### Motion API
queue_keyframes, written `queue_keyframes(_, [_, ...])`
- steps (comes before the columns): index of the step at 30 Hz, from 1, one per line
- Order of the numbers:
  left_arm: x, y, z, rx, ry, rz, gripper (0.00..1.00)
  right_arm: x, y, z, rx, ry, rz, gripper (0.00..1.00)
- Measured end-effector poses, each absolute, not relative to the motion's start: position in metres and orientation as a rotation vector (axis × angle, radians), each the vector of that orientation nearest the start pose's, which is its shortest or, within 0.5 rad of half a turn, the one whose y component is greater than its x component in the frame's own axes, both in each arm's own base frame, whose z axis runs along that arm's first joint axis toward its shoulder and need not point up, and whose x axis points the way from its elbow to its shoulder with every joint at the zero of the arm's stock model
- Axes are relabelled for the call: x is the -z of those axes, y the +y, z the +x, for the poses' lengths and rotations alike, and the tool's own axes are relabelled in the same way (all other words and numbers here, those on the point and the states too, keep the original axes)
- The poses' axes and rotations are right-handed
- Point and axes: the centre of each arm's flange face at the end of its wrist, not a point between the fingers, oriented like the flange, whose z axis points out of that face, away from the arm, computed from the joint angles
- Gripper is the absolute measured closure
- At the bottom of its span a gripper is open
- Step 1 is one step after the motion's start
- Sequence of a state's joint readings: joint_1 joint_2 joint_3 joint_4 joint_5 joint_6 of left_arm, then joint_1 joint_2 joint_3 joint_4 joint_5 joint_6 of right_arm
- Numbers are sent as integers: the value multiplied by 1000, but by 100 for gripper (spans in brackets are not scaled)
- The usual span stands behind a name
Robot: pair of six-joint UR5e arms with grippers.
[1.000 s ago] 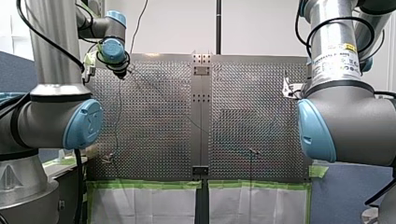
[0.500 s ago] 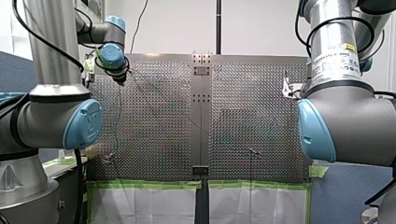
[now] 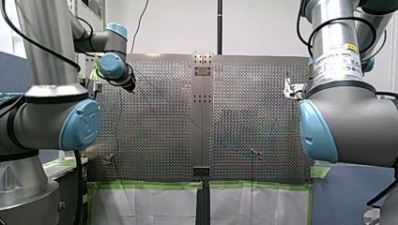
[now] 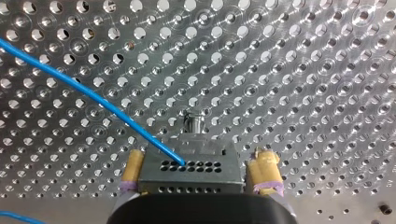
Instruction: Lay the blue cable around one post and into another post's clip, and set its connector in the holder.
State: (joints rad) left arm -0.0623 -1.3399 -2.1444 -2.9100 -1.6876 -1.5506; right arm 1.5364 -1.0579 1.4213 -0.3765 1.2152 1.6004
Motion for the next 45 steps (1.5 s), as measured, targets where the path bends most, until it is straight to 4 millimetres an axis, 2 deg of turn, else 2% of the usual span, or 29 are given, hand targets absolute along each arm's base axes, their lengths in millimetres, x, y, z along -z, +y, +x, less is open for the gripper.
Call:
queue_keyframes(10, [-278, -177, 335, 57, 1752, 97, 0, -295, -675, 145, -1460, -1060, 1419, 5])
queue_keyframes(18, [-229, -195, 315, 90, 1821, 88, 0, -295, -675, 145, -1459, -1063, 1420, 5])
queue_keyframes(29, [-199, -223, 312, 120, 1818, 43, 0, -294, -674, 146, -1459, -1063, 1421, 5])
queue_keyframes(45, [-154, -261, 296, 108, 1807, 52, 0, -294, -675, 145, -1460, -1060, 1418, 5])
